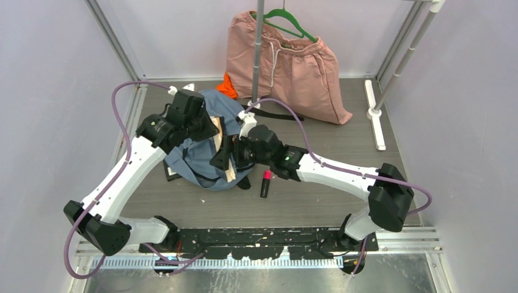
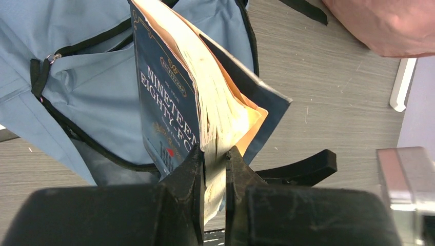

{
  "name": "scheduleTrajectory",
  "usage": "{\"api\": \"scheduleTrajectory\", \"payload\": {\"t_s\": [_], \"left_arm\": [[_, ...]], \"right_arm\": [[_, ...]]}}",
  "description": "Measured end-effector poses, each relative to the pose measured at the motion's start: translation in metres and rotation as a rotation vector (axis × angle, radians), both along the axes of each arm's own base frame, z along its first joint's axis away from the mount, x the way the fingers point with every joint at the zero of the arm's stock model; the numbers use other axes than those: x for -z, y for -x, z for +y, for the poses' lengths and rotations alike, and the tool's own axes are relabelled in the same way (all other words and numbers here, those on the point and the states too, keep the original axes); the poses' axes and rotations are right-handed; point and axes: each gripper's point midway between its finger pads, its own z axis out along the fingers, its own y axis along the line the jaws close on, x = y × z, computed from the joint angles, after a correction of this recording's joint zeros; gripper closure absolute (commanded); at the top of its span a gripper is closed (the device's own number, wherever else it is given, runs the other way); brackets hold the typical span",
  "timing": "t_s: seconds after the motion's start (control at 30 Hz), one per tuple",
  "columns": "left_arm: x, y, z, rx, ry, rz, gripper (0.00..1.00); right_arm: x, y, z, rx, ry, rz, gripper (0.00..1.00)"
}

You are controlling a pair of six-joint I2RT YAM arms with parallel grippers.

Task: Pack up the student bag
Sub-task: Pick up the book from the center of the board.

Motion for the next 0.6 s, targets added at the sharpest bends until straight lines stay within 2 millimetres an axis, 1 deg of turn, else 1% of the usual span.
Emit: {"api": "scheduleTrajectory", "payload": {"t_s": [0.1, 0.23, 0.27, 0.3, 0.33, 0.37, 0.4, 0.43, 0.47, 0.5, 0.53, 0.6], "left_arm": [[-0.001, -0.002, 0.000, -0.020, 0.009, -0.003, 1.00], [-0.003, -0.004, 0.000, -0.043, 0.026, -0.009, 1.00], [-0.002, -0.004, 0.000, -0.048, 0.031, -0.007, 1.00], [-0.002, -0.005, -0.001, -0.052, 0.034, -0.007, 1.00], [-0.001, -0.005, -0.001, -0.055, 0.038, -0.006, 0.96], [-0.001, -0.006, -0.002, -0.056, 0.042, -0.007, 0.84], [-0.001, -0.006, -0.002, -0.057, 0.043, -0.009, 0.70], [-0.001, -0.006, -0.002, -0.057, 0.042, -0.009, 0.53], [-0.002, -0.007, -0.003, -0.054, 0.045, -0.013, 0.39], [-0.003, -0.007, -0.004, -0.049, 0.052, -0.016, 0.27], [-0.004, -0.008, -0.004, -0.043, 0.048, -0.021, 0.19], [-0.013, -0.009, -0.005, -0.030, 0.047, -0.043, 0.06]], "right_arm": [[0.014, -0.005, 0.000, 0.040, 0.071, -0.027, 0.25], [0.036, -0.019, -0.001, 0.120, 0.171, -0.047, 0.56], [0.041, -0.023, -0.001, 0.139, 0.185, -0.051, 0.66], [0.042, -0.025, -0.002, 0.148, 0.192, -0.057, 0.80], [0.042, -0.025, -0.002, 0.154, 0.196, -0.066, 0.93], [0.042, -0.025, -0.001, 0.158, 0.199, -0.073, 0.99], [0.041, -0.025, -0.001, 0.165, 0.196, -0.071, 0.99], [0.041, -0.026, -0.001, 0.168, 0.199, -0.078, 0.99], [0.041, -0.027, -0.002, 0.176, 0.201, -0.082, 0.99], [0.042, -0.028, -0.004, 0.181, 0.208, -0.089, 0.99], [0.044, -0.029, -0.006, 0.181, 0.217, -0.092, 0.99], [0.053, -0.031, -0.017, 0.188, 0.249, -0.087, 0.99]]}}
